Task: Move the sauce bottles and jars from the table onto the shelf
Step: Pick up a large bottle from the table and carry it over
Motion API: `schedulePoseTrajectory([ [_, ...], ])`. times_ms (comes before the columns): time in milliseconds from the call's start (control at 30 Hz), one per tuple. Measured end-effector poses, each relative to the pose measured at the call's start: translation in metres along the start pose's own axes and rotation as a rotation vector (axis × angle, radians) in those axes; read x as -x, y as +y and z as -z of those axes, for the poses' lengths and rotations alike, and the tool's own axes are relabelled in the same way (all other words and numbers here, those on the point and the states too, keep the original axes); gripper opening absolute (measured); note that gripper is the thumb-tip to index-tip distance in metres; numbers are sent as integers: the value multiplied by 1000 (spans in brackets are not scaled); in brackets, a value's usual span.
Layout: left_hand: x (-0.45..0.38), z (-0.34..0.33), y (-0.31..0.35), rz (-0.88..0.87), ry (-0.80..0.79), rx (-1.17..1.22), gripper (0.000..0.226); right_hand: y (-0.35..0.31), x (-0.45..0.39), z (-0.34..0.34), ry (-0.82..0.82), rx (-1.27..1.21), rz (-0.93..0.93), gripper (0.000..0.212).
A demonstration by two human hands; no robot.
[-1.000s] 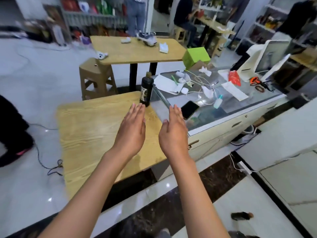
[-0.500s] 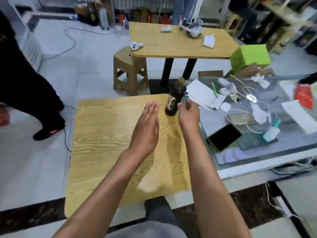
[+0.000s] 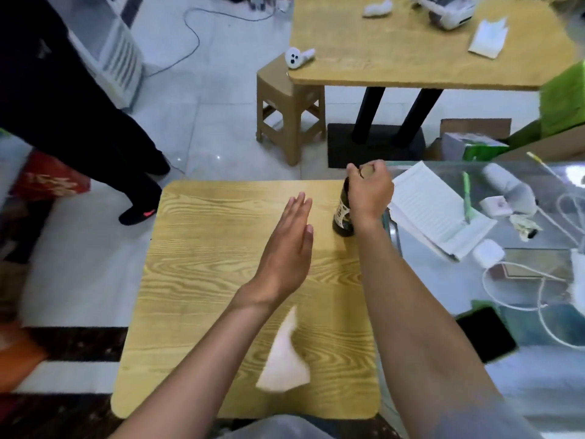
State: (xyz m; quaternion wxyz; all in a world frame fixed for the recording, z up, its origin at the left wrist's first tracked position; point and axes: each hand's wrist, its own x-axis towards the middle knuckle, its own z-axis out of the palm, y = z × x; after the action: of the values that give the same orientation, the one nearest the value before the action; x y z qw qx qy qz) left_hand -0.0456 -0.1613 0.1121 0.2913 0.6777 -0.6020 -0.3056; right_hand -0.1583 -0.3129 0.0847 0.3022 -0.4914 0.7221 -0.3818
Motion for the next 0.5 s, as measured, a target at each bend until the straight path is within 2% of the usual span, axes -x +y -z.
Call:
schedulePoseTrajectory([
  [100,-1,-3,-12,28,24,6,48,0,-9,-19,41,11,45,11],
  [300,7,2,-24,42,101,-7,46,-3,-7,-27,60,37,85,9],
  [433,17,6,-18,43,112,32,44,-4,4,-13,-38,16,119,7],
  [500,24,6,-13,56,106,76,44,-4,19,-8,-78,-7,71,8],
])
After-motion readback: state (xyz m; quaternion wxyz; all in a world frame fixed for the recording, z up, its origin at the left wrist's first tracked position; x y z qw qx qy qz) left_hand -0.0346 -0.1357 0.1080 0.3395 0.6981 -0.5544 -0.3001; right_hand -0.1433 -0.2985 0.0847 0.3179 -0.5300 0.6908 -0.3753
